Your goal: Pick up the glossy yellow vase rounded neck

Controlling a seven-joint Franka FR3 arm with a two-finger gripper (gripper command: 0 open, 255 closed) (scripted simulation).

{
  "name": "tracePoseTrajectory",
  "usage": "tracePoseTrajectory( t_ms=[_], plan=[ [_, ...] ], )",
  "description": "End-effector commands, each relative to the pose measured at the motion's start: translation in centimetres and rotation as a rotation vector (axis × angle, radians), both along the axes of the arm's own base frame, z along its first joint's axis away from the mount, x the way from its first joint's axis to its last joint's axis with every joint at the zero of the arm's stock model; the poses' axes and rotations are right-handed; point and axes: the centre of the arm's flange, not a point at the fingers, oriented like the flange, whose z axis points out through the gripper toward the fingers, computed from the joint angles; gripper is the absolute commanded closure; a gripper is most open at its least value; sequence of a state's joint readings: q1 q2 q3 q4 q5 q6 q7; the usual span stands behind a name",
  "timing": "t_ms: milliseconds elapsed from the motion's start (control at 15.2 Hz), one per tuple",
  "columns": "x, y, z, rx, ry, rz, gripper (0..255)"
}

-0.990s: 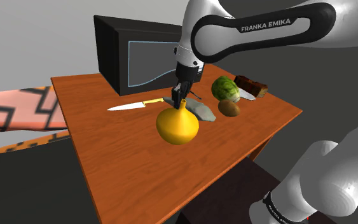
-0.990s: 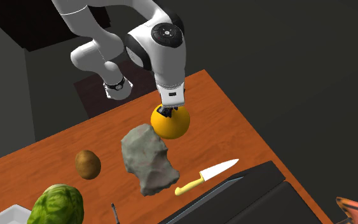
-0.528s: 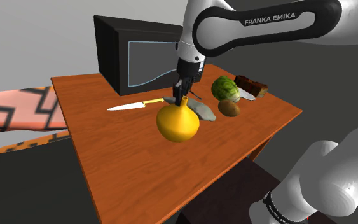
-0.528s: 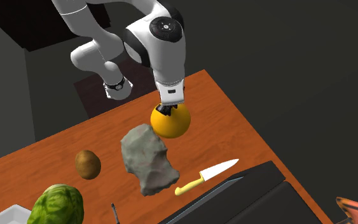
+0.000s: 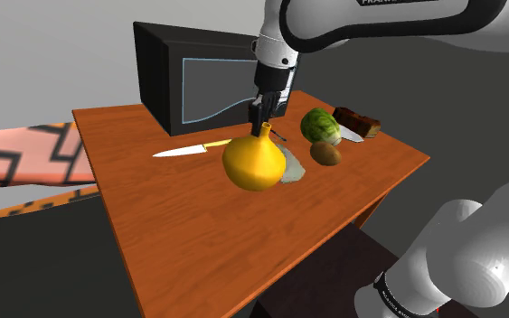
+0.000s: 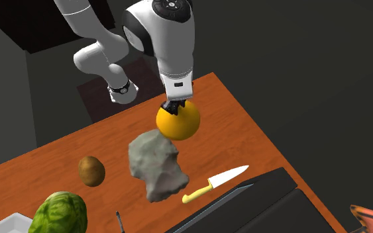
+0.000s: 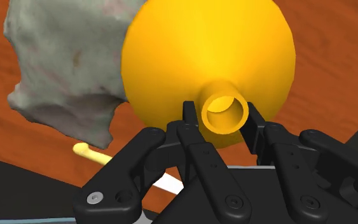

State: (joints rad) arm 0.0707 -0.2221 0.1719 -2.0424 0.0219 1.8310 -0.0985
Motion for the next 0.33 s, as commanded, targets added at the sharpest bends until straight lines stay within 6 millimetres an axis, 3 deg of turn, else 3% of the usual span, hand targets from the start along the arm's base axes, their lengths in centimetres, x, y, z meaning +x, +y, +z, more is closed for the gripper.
tracePoseTrajectory(
  t_ms=[0,264],
  plan=[
    [-0.1,0.0,1.1,0.0,-0.001,0.0,255],
    [-0.1,0.0,2.2,0.0,-0.001,0.0,255]
  ],
)
